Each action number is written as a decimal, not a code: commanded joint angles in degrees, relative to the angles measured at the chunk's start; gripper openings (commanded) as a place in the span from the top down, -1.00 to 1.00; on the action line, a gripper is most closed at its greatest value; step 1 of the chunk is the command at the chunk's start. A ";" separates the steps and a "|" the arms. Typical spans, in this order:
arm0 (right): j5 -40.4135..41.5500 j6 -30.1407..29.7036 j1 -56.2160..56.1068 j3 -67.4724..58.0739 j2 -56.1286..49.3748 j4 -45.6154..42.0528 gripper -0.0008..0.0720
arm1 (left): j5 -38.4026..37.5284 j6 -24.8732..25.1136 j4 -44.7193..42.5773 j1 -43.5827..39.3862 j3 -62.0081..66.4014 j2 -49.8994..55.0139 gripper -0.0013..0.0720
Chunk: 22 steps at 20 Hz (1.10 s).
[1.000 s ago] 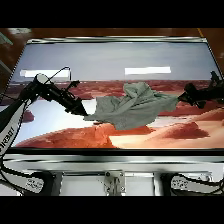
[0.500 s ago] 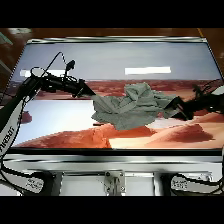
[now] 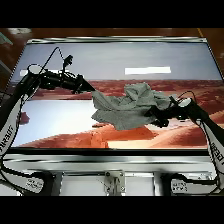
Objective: Fold the shirts.
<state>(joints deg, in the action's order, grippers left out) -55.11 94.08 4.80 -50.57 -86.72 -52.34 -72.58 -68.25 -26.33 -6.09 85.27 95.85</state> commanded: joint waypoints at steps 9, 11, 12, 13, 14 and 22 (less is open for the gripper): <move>-0.63 -14.08 -3.48 -3.74 4.74 5.01 0.81 | 1.95 0.09 -0.26 4.61 2.21 -1.57 0.88; -6.56 -16.74 -1.64 -8.74 11.93 0.81 0.81 | 2.78 0.13 -0.26 6.82 5.03 -4.98 0.88; -9.92 -17.44 -0.15 -12.41 16.09 -0.24 0.81 | 3.65 0.13 -0.24 7.91 6.93 -7.69 0.88; -13.14 -18.34 1.53 -16.41 20.11 -0.15 0.81 | 4.76 1.07 -0.20 8.72 9.01 -10.88 0.88; -16.39 -18.99 3.54 -21.42 24.61 -0.28 0.81 | 6.45 2.56 -0.20 9.35 11.54 -15.06 0.88; -26.27 -9.01 14.32 -57.94 43.36 -6.97 0.81 | 32.09 7.13 -0.81 10.47 18.91 -48.87 0.88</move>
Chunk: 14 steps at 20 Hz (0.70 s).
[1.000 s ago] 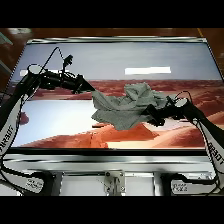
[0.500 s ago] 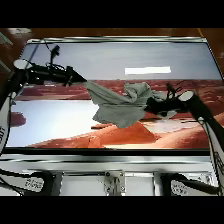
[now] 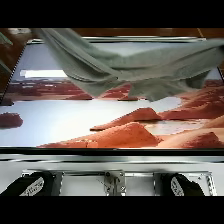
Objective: Fold the shirts.
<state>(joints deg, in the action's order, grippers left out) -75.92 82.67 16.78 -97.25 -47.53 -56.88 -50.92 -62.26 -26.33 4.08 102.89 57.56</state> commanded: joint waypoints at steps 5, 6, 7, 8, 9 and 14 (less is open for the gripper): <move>-5.51 6.38 2.34 -20.76 4.46 -5.16 0.81 | 11.96 -5.18 -12.74 0.31 1.27 -21.64 0.88; -5.49 6.80 2.34 -20.76 4.61 -5.20 0.81 | 11.10 -8.00 -17.51 0.31 1.27 -22.75 0.88; -5.60 6.78 2.34 -20.76 4.61 -5.27 0.81 | 8.46 -10.67 -23.08 0.31 1.27 -23.52 0.88; -5.64 6.78 2.34 -20.76 4.59 -6.21 0.81 | 4.15 -13.64 -28.48 0.31 1.27 -23.78 0.88; -5.99 6.78 2.34 -20.76 4.48 -8.28 0.81 | -2.16 -16.94 -33.97 0.31 1.18 -23.71 0.88; -18.51 6.82 2.34 -17.81 0.59 -11.37 0.81 | -20.09 -20.59 -43.52 0.31 -11.58 -23.37 0.88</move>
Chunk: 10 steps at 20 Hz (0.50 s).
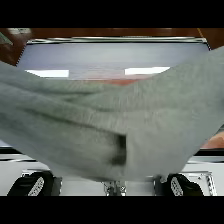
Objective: Fold the shirts.
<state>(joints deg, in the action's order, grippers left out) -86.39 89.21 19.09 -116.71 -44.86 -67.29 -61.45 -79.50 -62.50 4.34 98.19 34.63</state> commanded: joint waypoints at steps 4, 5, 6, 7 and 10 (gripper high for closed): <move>-12.79 -0.02 -0.04 17.90 -7.82 4.39 0.81 | -4.02 -3.32 -7.65 0.04 -25.24 1.27 0.88; -8.76 -0.52 -0.04 23.58 -8.85 4.37 0.81 | -0.15 -3.32 -7.65 0.04 -29.75 2.49 0.88; -2.45 -0.76 -0.04 29.79 -10.16 4.13 0.81 | 4.59 -3.37 -7.56 0.04 -34.12 4.37 0.88; 5.16 -0.66 -0.04 35.41 -12.15 4.48 0.81 | 9.18 -3.74 -7.56 0.04 -37.31 6.71 0.88; 26.67 -0.76 -1.73 44.06 -21.66 9.01 0.81 | 21.27 -4.50 -4.87 -0.55 -40.44 18.34 0.88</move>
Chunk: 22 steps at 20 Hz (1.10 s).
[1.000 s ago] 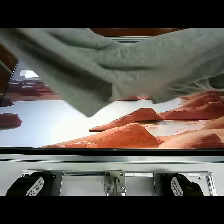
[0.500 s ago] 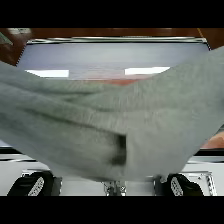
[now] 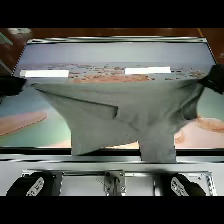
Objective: Fold the shirts.
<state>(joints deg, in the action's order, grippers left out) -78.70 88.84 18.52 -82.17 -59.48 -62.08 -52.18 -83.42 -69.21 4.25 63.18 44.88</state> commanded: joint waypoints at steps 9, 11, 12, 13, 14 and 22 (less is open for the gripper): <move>40.68 -0.59 -9.84 9.79 -32.22 15.37 0.70 | 21.90 0.17 13.46 -5.95 -5.35 34.29 0.74; 42.53 -3.08 -10.12 9.77 -33.03 15.43 -0.92 | 16.87 0.22 13.53 -5.42 -5.27 35.32 -0.99; 41.70 -5.38 -9.38 9.09 -32.61 15.34 -0.91 | 11.02 0.76 12.87 -3.93 -4.46 34.88 -0.96; 39.93 -7.98 -8.11 8.15 -31.85 14.78 -0.91 | 2.80 1.81 10.88 -1.75 -2.80 34.45 -0.95; 37.07 -10.21 -6.16 7.02 -30.62 13.20 -0.91 | -6.58 1.70 7.93 1.16 -0.85 34.18 -0.95; 3.87 -11.89 11.17 9.49 -27.15 -1.84 -0.91 | -20.94 8.87 15.19 12.44 -21.24 23.26 -0.95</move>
<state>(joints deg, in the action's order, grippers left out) -63.53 78.54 24.88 -75.00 -86.98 -60.53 -71.55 -78.54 -60.05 14.92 51.31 71.99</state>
